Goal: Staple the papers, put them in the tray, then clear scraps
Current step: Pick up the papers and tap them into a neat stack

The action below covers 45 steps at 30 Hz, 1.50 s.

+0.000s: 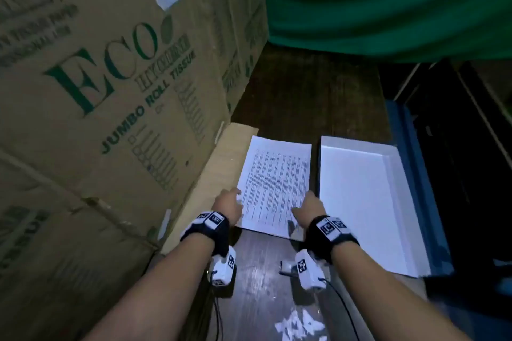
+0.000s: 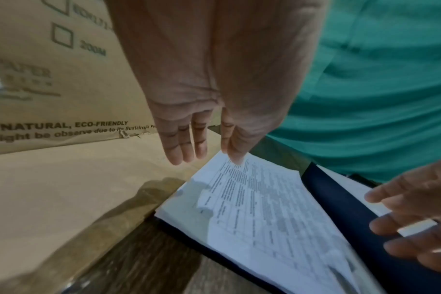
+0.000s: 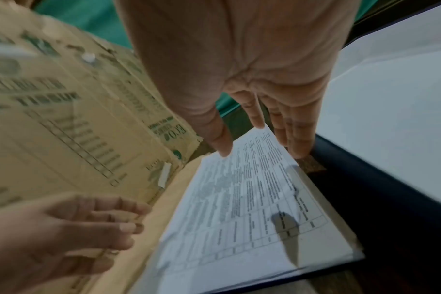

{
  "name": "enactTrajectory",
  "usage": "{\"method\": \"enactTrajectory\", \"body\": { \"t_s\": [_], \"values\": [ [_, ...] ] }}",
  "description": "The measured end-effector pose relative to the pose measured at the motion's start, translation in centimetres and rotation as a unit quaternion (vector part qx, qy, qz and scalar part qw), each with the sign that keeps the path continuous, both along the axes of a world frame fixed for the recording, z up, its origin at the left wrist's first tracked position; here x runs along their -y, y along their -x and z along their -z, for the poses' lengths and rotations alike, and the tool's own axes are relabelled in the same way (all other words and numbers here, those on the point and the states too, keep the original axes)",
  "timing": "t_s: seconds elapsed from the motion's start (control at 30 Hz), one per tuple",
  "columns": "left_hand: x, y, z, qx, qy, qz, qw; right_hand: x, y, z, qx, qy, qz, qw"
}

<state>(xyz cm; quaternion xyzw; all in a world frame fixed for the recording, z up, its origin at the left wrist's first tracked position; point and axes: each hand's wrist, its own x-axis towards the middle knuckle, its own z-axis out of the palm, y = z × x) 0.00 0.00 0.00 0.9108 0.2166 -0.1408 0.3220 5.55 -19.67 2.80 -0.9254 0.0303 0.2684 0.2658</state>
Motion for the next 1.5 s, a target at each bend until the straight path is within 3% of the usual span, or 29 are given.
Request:
{"method": "enactTrajectory", "body": {
  "t_s": [0.13,0.33,0.5,0.7,0.87,0.93,1.0,1.1,1.2,1.27,1.33,1.4,1.43,1.5],
  "values": [
    [-1.1,-1.9,2.0,-0.019,-0.035,-0.016,0.999,-1.9,-2.1,2.4,-0.008,0.036,0.019,0.999],
    [-1.6,-3.8,3.7,-0.03,0.005,-0.063,0.998,-3.4,-3.8,4.7,0.0,0.118,0.059,0.991],
    [-1.3,-5.0,4.0,-0.063,0.044,-0.061,0.995,-3.6,-4.2,5.0,-0.012,0.097,0.077,0.992],
    [-1.3,-4.0,4.6,0.005,0.119,-0.089,0.989,-1.9,-4.1,5.8,-0.03,0.019,0.076,0.997],
    [-1.9,-2.7,1.9,0.081,0.117,-0.065,0.988,-1.5,-4.5,2.8,-0.061,0.019,0.038,0.997],
    [-2.0,-2.4,-0.8,0.107,0.086,-0.052,0.989,-1.8,-4.7,0.3,0.022,0.047,0.008,0.999],
    [-2.2,-2.5,-3.8,0.149,-0.006,-0.011,0.989,-2.6,-5.0,-3.1,0.196,0.052,-0.05,0.978],
    [-1.6,-2.8,-8.7,0.178,-0.176,0.067,0.966,-4.5,-5.4,-8.5,0.402,0.1,-0.21,0.886],
    [-0.5,-3.1,-13.3,0.219,-0.272,0.118,0.929,-6.2,-5.8,-12.4,0.399,0.179,-0.343,0.831],
    [-0.3,-3.0,-15.5,0.268,-0.29,0.125,0.91,-6.4,-5.8,-14.2,0.365,0.175,-0.381,0.831],
    [-1.1,-2.9,-16.6,0.35,-0.293,0.074,0.887,-5.5,-5.8,-15.2,0.337,0.105,-0.331,0.875],
    [-2.0,-2.5,-16.6,0.41,-0.276,-0.026,0.869,-4.2,-6.1,-15.4,0.325,0.001,-0.221,0.919],
    [-2.4,-2.2,-16.4,0.421,-0.232,-0.079,0.874,-3.5,-6.5,-15.2,0.32,-0.063,-0.162,0.931],
    [-2.5,-1.7,-15.6,0.418,-0.058,-0.162,0.892,-2.3,-7.2,-15.0,0.305,-0.197,-0.052,0.93]
  ]
}}
